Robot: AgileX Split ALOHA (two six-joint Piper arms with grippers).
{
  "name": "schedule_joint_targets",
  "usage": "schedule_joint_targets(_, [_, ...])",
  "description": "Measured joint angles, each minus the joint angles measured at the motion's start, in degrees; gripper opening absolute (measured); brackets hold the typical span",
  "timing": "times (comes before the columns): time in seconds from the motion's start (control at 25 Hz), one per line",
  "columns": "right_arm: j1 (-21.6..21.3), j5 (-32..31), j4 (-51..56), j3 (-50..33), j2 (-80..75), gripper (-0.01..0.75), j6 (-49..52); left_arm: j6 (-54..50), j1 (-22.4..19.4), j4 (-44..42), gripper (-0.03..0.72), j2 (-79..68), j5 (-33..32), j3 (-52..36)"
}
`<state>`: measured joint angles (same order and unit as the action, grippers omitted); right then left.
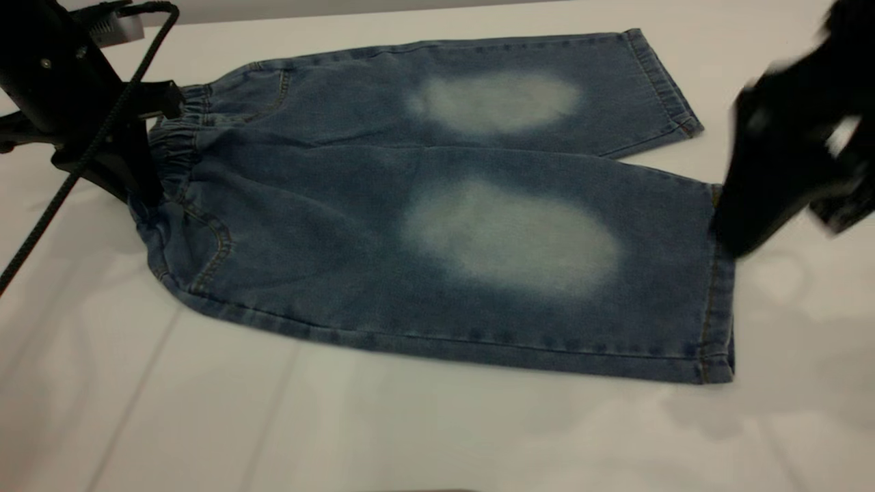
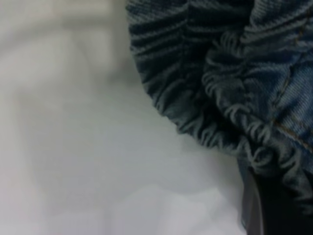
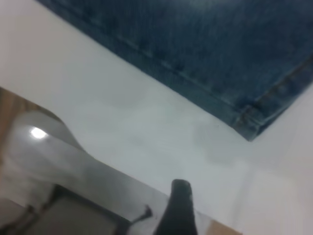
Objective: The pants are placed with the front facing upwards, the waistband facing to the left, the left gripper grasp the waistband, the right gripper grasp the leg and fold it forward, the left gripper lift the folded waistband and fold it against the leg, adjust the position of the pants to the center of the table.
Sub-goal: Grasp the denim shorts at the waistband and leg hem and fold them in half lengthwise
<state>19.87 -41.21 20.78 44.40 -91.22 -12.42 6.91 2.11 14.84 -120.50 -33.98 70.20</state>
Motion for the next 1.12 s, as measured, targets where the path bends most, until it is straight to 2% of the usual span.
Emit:
schedule_joint_targets(0.24, [1.33,2.84,-1.74,0.0,-8.65,0.561,3.69,0.0,0.06,0.0,0.057,0.0,0.0,0.0])
schedule_joint_targets(0.52, [1.46,7.66,-1.25,0.13,-15.78,0.561,3.77,0.0,0.06,0.77,0.057,0.0,0.0,0.0])
schedule_joint_targets(0.88, [4.12,15.56,-0.23,0.23,-20.42,0.561,2.26,0.02,0.06,1.02,0.057,0.0,0.0,0.0])
schedule_joint_targets(1.12, [4.12,17.18,-0.29,0.36,-23.13,0.561,1.73,0.07,0.06,1.02,0.057,0.0,0.0,0.0])
